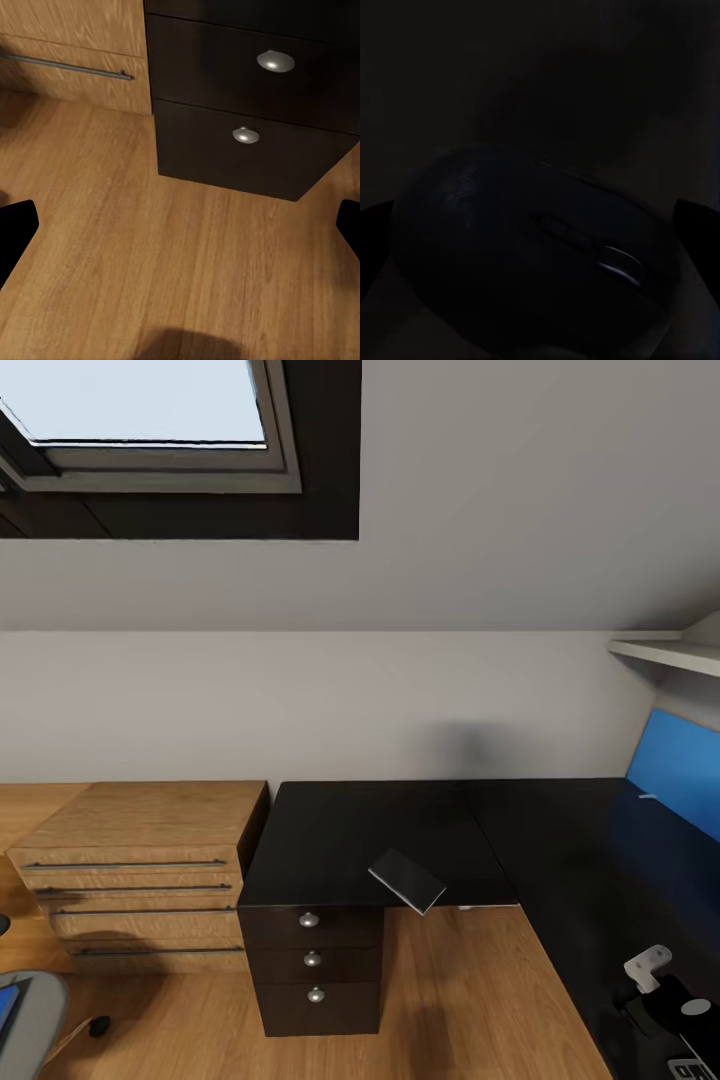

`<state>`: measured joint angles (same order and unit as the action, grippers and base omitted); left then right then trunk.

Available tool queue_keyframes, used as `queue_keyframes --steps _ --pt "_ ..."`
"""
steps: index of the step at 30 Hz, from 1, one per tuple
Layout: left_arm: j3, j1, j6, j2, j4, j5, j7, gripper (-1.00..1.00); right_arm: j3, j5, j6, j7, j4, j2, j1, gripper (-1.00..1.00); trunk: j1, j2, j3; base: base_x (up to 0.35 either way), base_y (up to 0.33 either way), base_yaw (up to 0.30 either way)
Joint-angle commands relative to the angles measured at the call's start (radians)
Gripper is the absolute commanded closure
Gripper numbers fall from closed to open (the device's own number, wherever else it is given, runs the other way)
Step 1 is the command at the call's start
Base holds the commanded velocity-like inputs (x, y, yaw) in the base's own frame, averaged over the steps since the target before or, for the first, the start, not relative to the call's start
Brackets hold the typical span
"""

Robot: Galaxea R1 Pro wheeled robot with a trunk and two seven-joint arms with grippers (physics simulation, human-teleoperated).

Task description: In the bedroom, organize the workspace by keeping the computer under the desk, ensuring the monitor is on the desk, placing the keyboard on the desk next to the monitor, placing the mouse on the desk next to the keyboard, moving the folder from the swivel chair onto the desk next to the mouse, stacking the notebook on top of the folder with the pen on top of the notebook, and positioning the swivel chair next to the desk.

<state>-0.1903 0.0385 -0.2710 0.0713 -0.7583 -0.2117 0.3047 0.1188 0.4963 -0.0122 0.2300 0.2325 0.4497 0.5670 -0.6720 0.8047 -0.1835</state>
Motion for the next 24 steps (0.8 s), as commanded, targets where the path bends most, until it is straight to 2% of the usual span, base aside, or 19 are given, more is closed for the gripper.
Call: queue_keyframes --steps 1,9,20,24 --pt "-0.005 0.0 -0.004 -0.001 -0.001 -0.009 0.005 -1.0 0.009 0.008 -0.001 0.006 0.001 0.0 0.001 1.0 -0.004 0.008 -0.004 0.0 0.0 0.0" --pt "-0.005 0.0 -0.004 -0.001 -0.001 -0.008 0.004 -1.0 0.008 0.008 0.0 0.006 0.001 0.0 0.001 1.0 -0.035 0.064 -0.03 0.0 0.0 0.0" --pt "-0.008 0.0 -0.003 -0.003 0.003 -0.009 0.005 -1.0 0.008 0.008 0.0 0.005 0.001 0.0 0.001 1.0 -0.035 0.064 -0.03 -0.003 -0.001 0.0" --pt "-0.008 0.0 -0.004 -0.004 0.003 -0.009 0.004 -1.0 0.008 0.008 0.0 0.005 0.001 0.0 0.001 1.0 -0.035 0.064 -0.03 -0.125 -0.082 0.0"
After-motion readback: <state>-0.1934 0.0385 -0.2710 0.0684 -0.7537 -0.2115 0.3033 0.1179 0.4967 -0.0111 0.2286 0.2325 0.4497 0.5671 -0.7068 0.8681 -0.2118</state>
